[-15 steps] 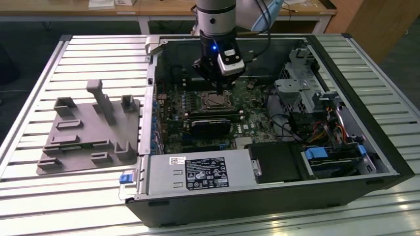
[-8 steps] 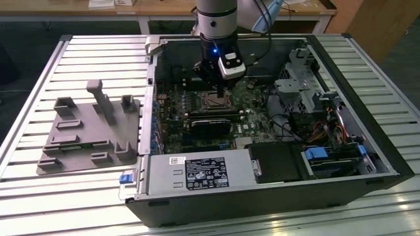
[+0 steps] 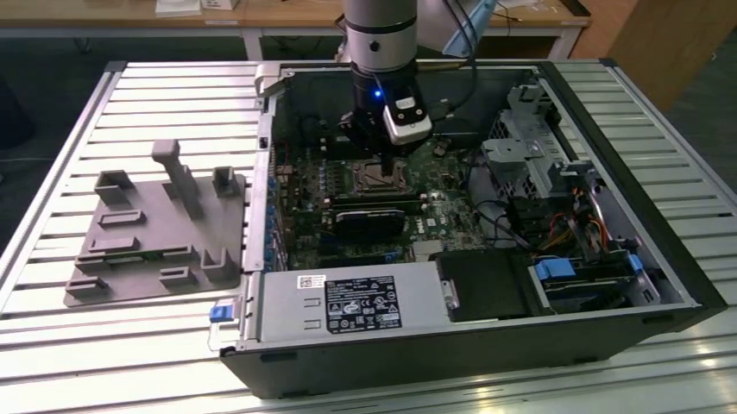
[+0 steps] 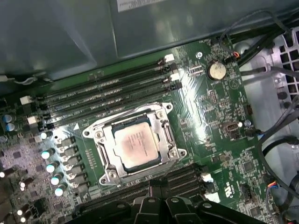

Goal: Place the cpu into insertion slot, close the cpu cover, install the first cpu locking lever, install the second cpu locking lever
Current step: 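Install the second cpu locking lever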

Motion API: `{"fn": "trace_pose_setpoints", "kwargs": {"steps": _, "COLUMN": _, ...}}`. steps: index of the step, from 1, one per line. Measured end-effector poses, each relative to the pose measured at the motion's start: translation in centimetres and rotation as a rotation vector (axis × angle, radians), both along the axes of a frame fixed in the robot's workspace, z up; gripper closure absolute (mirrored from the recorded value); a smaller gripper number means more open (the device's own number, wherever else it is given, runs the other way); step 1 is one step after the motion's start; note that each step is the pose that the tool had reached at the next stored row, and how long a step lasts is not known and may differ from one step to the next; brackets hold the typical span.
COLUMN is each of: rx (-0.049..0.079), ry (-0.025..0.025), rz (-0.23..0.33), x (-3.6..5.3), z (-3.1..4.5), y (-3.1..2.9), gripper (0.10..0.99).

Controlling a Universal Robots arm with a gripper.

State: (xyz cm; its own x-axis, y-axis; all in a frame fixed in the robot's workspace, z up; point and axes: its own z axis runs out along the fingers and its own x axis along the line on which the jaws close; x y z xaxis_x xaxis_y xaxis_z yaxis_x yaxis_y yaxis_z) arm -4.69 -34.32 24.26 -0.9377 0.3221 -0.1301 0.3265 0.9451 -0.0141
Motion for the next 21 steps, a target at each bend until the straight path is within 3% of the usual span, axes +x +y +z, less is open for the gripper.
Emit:
{"fn": "trace_pose_setpoints", "kwargs": {"steps": 8, "rx": 0.001, "ry": -0.0001, "rz": 0.0, "x": -0.45, "z": -0.01, "y": -0.6, "gripper": 0.984}}
{"fn": "trace_pose_setpoints", "kwargs": {"steps": 14, "rx": 0.0, "ry": 0.0001, "rz": 0.0, "x": -0.45, "z": 0.0, "y": -0.63, "gripper": 0.984}}
{"fn": "trace_pose_setpoints", "kwargs": {"steps": 15, "rx": 0.001, "ry": 0.002, "rz": 0.0, "x": -0.45, "z": -0.01, "y": -0.63, "gripper": 0.984}}
{"fn": "trace_pose_setpoints", "kwargs": {"steps": 16, "rx": 0.001, "ry": 0.0077, "rz": 0.001, "x": -0.45, "z": -0.03, "y": -0.64, "gripper": 0.984}}
{"fn": "trace_pose_setpoints", "kwargs": {"steps": 20, "rx": 0.002, "ry": 0.0387, "rz": 0.005, "x": -0.46, "z": -0.11, "y": -0.69, "gripper": 0.984}}
{"fn": "trace_pose_setpoints", "kwargs": {"steps": 21, "rx": 0.002, "ry": 0.0396, "rz": 0.005, "x": -0.46, "z": -0.11, "y": -0.7, "gripper": 0.984}}
